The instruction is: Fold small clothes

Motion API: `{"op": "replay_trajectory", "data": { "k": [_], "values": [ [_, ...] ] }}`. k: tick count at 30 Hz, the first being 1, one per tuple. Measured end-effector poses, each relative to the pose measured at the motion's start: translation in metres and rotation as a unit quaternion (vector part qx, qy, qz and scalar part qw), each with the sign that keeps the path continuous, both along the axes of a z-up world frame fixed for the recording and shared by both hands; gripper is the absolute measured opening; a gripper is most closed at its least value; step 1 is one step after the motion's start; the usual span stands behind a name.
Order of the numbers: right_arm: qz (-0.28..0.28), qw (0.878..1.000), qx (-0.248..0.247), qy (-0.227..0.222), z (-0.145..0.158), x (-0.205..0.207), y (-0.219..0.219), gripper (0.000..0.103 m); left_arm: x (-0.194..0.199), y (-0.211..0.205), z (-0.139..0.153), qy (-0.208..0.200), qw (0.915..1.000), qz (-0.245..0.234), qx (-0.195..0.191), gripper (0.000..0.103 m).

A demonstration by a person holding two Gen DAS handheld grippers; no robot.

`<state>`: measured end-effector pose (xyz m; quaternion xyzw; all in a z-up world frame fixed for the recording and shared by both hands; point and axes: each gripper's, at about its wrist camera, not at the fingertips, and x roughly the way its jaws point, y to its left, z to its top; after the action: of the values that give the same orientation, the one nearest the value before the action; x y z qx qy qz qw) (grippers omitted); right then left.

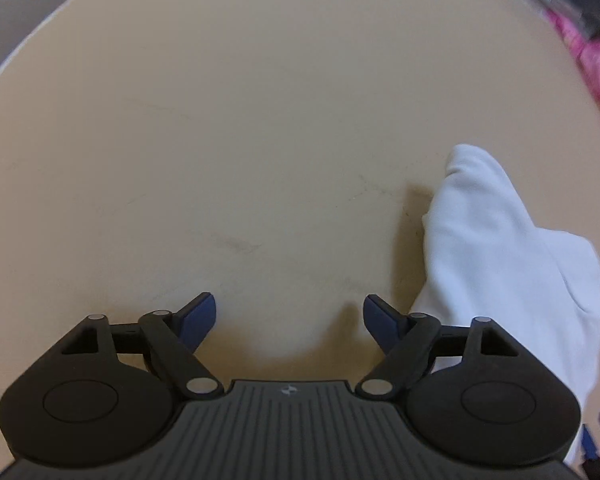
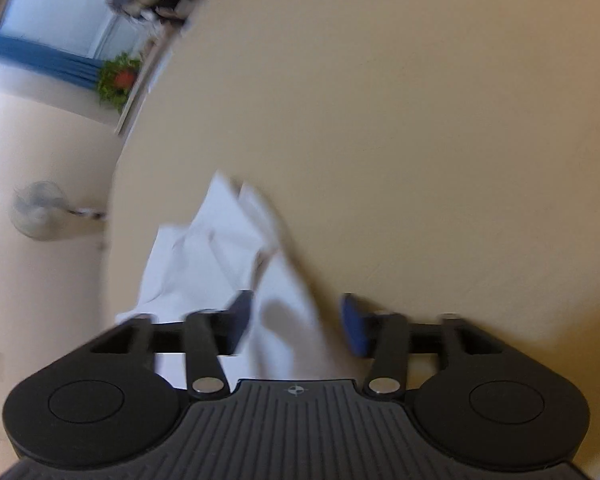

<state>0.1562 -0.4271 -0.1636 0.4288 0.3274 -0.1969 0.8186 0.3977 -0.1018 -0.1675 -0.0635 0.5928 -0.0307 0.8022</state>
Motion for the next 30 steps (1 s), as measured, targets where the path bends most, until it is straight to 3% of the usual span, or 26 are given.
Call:
{"op": "replay_trajectory", "data": {
  "k": [2,4,6,8,9,11,13,16,20,22,24,27,30],
  "values": [
    [0.056,0.996,-0.069,-0.003,0.020,0.002,0.015,0.073,-0.020,0.007,0.010,-0.016,0.9997,-0.006,-0.015,0.085],
    [0.125,0.988,-0.089,-0.020,0.032,0.010,0.034,0.073,-0.043,0.007,0.020,-0.037,0.9988,-0.014,-0.030,0.085],
    [0.209,0.970,-0.123,-0.031,0.041,0.023,0.060,0.072,-0.064,-0.002,0.028,-0.051,0.9974,-0.035,-0.038,0.089],
    [0.272,0.945,-0.179,-0.013,0.040,0.038,0.091,0.074,-0.083,-0.018,0.030,-0.062,0.9957,-0.062,-0.031,0.096],
    [0.290,0.936,-0.197,0.002,0.035,0.045,0.102,0.075,-0.096,0.001,0.028,-0.064,0.9948,-0.075,-0.025,0.100],
    [0.312,0.923,-0.219,0.055,0.015,0.052,0.109,0.077,-0.109,-0.014,0.015,-0.057,0.9934,-0.100,0.005,0.101],
    [0.290,0.923,-0.241,0.081,0.012,0.039,0.097,0.080,-0.119,-0.023,-0.001,-0.041,0.9924,-0.100,0.060,0.101],
    [0.236,0.932,-0.240,0.131,0.018,0.016,0.072,0.080,-0.145,-0.012,0.007,-0.051,0.9942,-0.076,0.057,0.101],
    [0.218,0.942,-0.232,0.104,0.045,-0.042,0.080,0.080,-0.196,-0.008,0.050,-0.098,0.9886,-0.094,0.065,0.101],
    [0.214,0.941,-0.247,0.085,0.067,-0.065,0.099,0.088,-0.227,-0.012,0.072,-0.124,0.9830,-0.106,0.084,0.102],
    [0.216,0.936,-0.270,0.066,0.087,-0.093,0.124,0.093,-0.256,-0.022,0.087,-0.145,0.9770,-0.118,0.102,0.102],
    [0.211,0.926,-0.310,0.047,0.108,-0.103,0.168,0.101,-0.293,-0.036,0.104,-0.180,0.9699,-0.111,0.120,0.102],
    [0.213,0.923,-0.319,0.036,0.126,-0.126,0.186,0.101,-0.314,-0.042,0.111,-0.187,0.9712,-0.110,0.099,0.102]
  ]
}}
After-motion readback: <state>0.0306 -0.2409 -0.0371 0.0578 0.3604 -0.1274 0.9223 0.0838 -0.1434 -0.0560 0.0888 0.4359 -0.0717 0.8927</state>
